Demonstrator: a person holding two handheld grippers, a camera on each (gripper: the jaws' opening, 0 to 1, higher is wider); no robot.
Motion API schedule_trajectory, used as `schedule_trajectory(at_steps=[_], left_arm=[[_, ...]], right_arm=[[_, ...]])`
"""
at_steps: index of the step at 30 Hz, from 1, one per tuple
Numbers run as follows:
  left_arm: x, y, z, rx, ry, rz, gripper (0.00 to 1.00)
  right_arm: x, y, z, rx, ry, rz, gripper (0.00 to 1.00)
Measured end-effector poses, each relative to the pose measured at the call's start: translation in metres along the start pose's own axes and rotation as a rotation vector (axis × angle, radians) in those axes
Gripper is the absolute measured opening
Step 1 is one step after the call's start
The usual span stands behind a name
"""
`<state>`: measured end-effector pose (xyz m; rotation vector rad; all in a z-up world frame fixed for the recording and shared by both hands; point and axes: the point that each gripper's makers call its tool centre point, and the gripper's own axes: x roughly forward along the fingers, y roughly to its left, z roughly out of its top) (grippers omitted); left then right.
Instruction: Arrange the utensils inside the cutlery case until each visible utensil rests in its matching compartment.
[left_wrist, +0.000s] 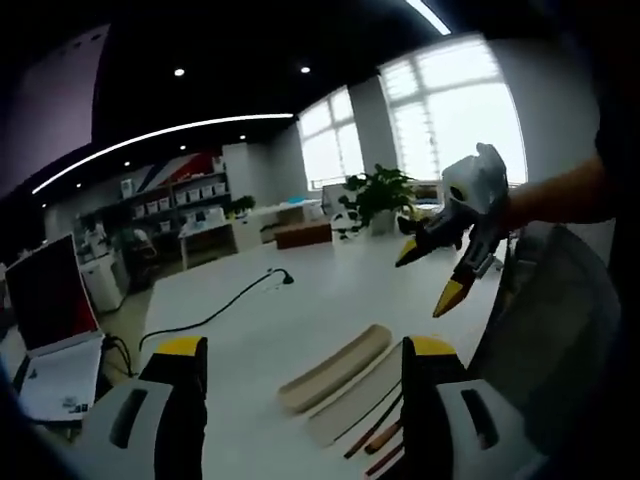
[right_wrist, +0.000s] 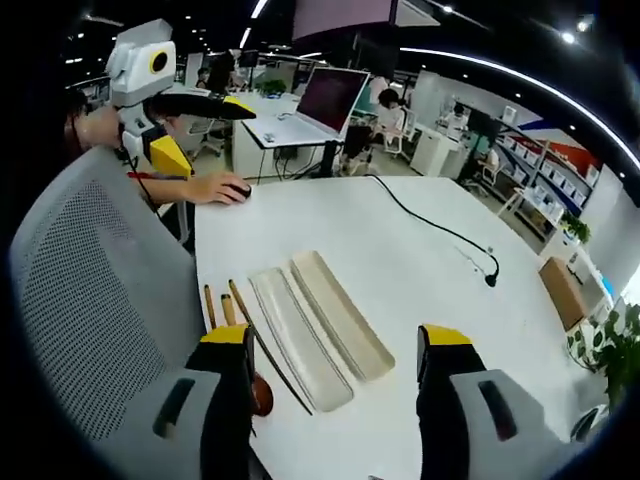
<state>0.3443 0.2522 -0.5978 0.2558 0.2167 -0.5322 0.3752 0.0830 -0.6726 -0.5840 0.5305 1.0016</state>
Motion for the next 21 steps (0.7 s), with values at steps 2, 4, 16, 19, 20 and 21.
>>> schedule_trajectory(at_steps=[2, 4, 16, 19, 20, 21], left_arm=[[0.0, 0.002, -0.001, 0.002, 0.004, 0.005, 0.81], [0.0, 0.002, -0.002, 0.001, 0.007, 0.003, 0.81], [0.002, -0.005, -0.003, 0.024, 0.021, -0.022, 0.81], [0.002, -0.004, -0.003, 0.023, 0.022, -0.02, 0.81], [0.001, -0.004, -0.003, 0.018, 0.021, -0.02, 0.81], [0.001, -0.003, -0.003, 0.017, 0.02, -0.018, 0.81]], right_arm=[[0.005, 0.003, -0.003, -0.007, 0.017, 0.015, 0.64], [0.009, 0.005, -0.006, -0.012, 0.03, 0.028, 0.64], [0.028, 0.024, -0.026, -0.057, 0.108, 0.113, 0.62], [0.03, 0.028, -0.031, -0.06, 0.126, 0.133, 0.64], [0.031, 0.029, -0.032, -0.064, 0.131, 0.138, 0.63], [0.032, 0.031, -0.035, -0.07, 0.142, 0.144, 0.63]])
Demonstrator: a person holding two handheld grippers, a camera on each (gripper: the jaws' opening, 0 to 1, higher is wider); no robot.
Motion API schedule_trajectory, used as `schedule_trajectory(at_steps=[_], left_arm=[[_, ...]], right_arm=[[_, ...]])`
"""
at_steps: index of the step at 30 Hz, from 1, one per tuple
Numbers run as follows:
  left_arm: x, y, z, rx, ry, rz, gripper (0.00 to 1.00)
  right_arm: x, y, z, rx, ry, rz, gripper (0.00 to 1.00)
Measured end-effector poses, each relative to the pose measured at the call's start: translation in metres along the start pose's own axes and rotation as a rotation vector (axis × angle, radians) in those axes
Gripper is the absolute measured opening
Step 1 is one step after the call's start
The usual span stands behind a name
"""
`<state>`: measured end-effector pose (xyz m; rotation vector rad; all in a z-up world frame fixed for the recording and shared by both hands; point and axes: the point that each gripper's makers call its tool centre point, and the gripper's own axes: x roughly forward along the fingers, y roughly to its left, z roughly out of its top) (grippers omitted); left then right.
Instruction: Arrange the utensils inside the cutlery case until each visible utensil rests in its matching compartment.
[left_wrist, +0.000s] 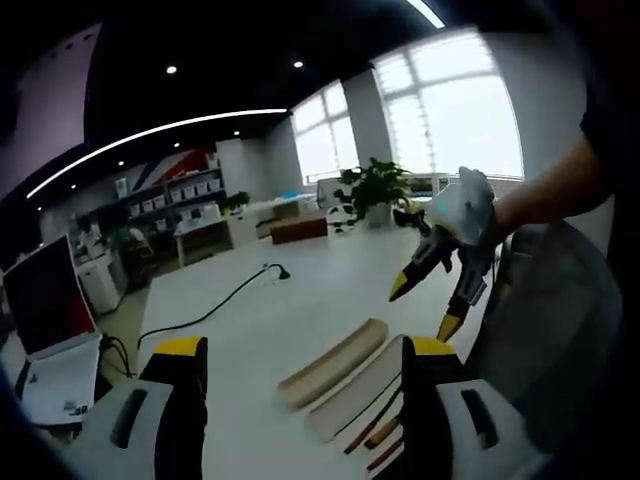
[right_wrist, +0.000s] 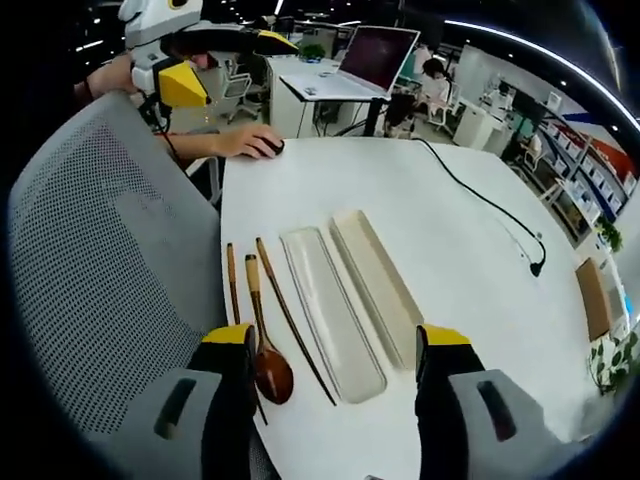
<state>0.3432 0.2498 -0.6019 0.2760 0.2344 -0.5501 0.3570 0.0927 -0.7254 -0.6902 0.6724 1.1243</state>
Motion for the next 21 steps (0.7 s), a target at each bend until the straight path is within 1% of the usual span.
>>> schedule_trajectory(at_steps=[4, 6, 7, 9, 10, 16, 21], left_arm=[[0.0, 0.0, 0.001, 0.029, 0.004, 0.009, 0.81], [0.0, -0.001, 0.0, 0.036, 0.009, 0.003, 0.81], [0.0, -0.001, -0.001, 0.036, 0.01, 0.003, 0.81], [-0.001, 0.001, -0.001, 0.025, 0.007, 0.008, 0.81], [-0.001, 0.001, -0.001, 0.021, 0.005, 0.009, 0.81], [-0.001, -0.001, -0.001, 0.03, 0.011, 0.006, 0.81], [-0.001, 0.0, -0.002, 0.031, 0.014, 0.011, 0.81]], right_arm=[[0.004, 0.004, -0.003, -0.016, 0.02, 0.013, 0.63], [0.006, 0.006, -0.001, -0.026, 0.018, 0.017, 0.68], [0.007, 0.007, -0.001, -0.028, 0.017, 0.021, 0.67], [0.008, 0.009, -0.001, -0.035, 0.029, 0.035, 0.63], [0.009, 0.01, -0.002, -0.041, 0.03, 0.038, 0.62], [0.015, 0.014, -0.004, -0.06, 0.053, 0.063, 0.6], [0.02, 0.018, -0.005, -0.061, 0.06, 0.079, 0.6]])
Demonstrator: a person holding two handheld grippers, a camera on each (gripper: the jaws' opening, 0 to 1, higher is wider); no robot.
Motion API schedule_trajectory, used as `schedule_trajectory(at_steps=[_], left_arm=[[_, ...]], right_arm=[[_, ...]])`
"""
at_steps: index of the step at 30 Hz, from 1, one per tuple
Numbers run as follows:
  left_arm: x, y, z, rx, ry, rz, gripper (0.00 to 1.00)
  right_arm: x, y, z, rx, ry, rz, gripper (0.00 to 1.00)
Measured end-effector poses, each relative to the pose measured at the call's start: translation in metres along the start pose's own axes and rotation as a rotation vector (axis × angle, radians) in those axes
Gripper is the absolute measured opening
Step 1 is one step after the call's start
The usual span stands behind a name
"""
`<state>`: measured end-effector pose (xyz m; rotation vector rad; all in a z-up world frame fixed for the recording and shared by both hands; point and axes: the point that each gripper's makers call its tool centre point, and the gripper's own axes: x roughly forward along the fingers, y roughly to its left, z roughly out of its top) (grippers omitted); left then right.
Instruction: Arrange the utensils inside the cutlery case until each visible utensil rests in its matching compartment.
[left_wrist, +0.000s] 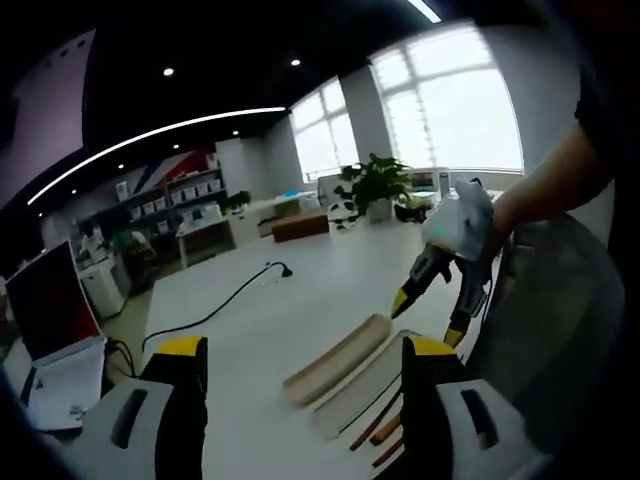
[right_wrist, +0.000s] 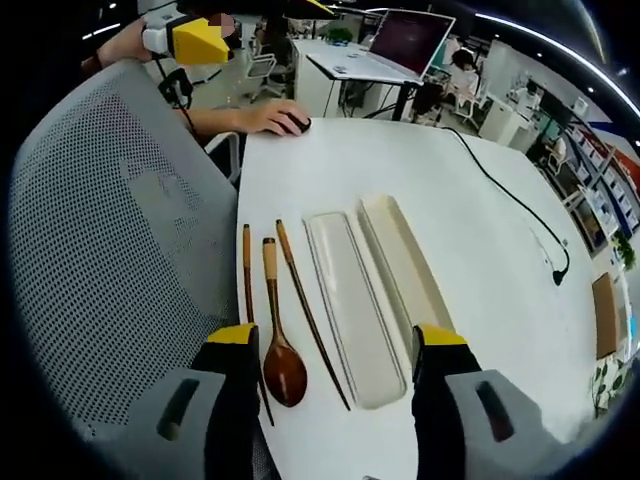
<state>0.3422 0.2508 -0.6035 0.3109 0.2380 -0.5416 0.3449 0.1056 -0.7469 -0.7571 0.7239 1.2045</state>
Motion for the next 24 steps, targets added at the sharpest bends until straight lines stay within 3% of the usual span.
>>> schedule_trajectory(at_steps=[18, 21, 24], left_arm=[[0.001, 0.002, -0.006, -0.007, 0.025, 0.008, 0.81], [-0.002, 0.009, 0.003, 0.056, -0.002, 0.05, 0.77], [0.0, 0.004, -0.002, 0.031, 0.019, 0.022, 0.76]], right_arm=[[0.018, 0.009, 0.0, -0.025, 0.025, 0.059, 0.59], [0.02, 0.009, -0.002, -0.027, 0.034, 0.067, 0.59], [0.022, 0.009, -0.004, -0.022, 0.04, 0.072, 0.57]])
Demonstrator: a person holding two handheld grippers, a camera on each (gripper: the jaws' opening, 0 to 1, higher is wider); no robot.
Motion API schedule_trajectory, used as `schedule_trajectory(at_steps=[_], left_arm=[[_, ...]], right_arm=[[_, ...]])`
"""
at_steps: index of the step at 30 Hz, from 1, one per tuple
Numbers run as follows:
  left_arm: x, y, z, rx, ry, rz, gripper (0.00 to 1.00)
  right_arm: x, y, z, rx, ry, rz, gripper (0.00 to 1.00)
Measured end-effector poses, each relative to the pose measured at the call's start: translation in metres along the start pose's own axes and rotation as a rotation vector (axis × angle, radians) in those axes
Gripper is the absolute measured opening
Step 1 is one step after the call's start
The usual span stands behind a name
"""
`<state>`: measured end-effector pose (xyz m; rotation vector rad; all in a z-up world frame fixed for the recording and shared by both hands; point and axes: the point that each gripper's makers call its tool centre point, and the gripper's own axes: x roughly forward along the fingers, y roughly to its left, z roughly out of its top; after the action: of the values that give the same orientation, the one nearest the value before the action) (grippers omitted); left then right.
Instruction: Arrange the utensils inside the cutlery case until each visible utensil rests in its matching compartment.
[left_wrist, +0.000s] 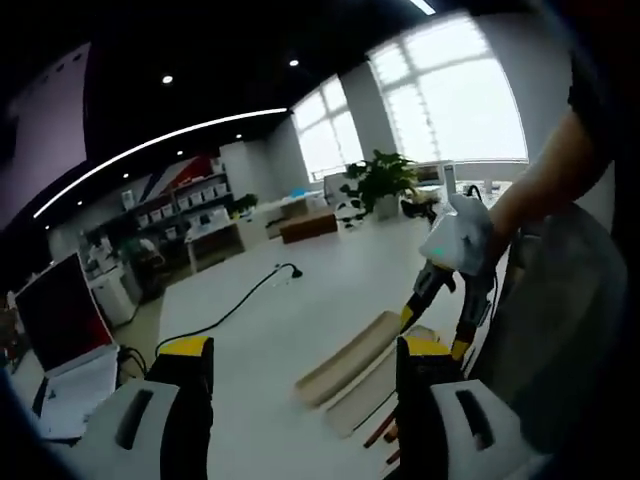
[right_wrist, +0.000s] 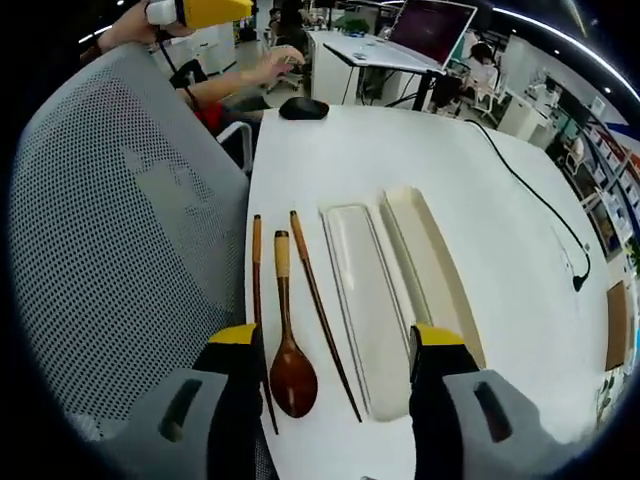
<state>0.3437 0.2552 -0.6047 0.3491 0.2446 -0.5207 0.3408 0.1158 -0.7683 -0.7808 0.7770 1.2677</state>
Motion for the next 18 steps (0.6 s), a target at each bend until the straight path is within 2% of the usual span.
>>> schedule_trajectory(at_steps=[5, 12, 15, 18], left_arm=[[-0.001, 0.003, -0.002, -0.064, -0.007, -0.001, 0.77], [0.0, 0.001, -0.004, -0.07, 0.002, -0.008, 0.77], [0.0, 0.002, -0.004, -0.079, 0.004, -0.008, 0.77], [0.001, 0.001, -0.004, -0.078, 0.005, -0.01, 0.76]], right_arm=[[0.004, -0.003, 0.0, -0.031, 0.011, -0.007, 0.56], [0.013, 0.0, -0.002, -0.022, 0.03, 0.027, 0.44], [0.017, 0.001, -0.001, -0.019, 0.033, 0.049, 0.35], [0.024, 0.006, 0.0, -0.055, 0.046, 0.092, 0.31]])
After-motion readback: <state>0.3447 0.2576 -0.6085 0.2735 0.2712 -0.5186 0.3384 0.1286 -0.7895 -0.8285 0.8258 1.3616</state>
